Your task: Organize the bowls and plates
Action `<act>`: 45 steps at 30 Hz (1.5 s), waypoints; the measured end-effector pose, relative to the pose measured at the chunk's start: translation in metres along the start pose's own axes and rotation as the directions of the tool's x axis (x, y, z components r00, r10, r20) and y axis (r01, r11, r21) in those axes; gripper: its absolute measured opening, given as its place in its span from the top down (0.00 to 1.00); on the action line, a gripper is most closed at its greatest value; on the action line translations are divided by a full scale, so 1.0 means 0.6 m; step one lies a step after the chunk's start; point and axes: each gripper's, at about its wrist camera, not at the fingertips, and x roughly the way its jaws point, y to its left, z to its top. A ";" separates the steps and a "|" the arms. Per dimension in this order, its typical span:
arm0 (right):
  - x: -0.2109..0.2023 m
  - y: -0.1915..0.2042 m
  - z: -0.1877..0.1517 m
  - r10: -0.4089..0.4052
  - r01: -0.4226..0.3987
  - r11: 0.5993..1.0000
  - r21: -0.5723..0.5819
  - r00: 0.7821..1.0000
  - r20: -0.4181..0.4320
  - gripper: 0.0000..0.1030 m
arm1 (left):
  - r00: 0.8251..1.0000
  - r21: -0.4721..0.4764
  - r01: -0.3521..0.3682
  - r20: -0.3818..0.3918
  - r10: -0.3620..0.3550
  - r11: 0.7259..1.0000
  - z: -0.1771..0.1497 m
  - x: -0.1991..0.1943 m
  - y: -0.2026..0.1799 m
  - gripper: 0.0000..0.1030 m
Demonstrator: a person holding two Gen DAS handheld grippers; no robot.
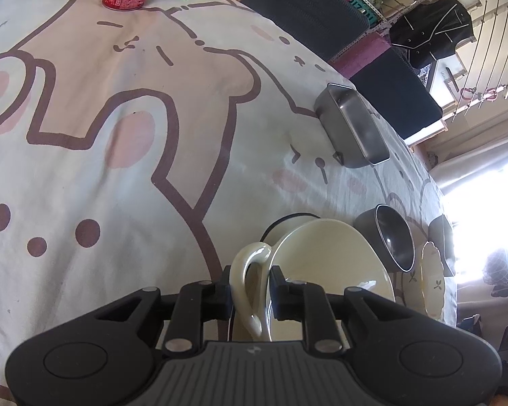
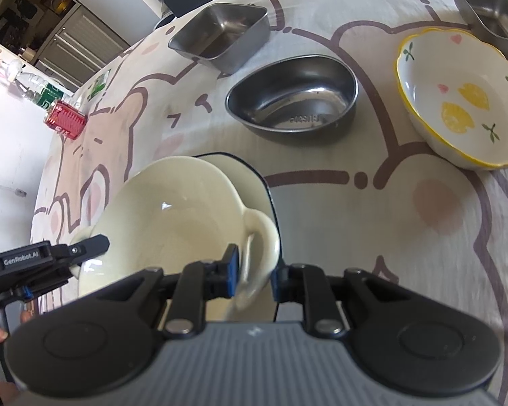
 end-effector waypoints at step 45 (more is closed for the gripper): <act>0.017 0.005 -0.001 -0.003 0.002 0.999 -0.036 1.000 -0.028 0.77 | 0.998 0.042 -0.055 -0.031 0.056 0.998 0.000 0.014 0.002 0.73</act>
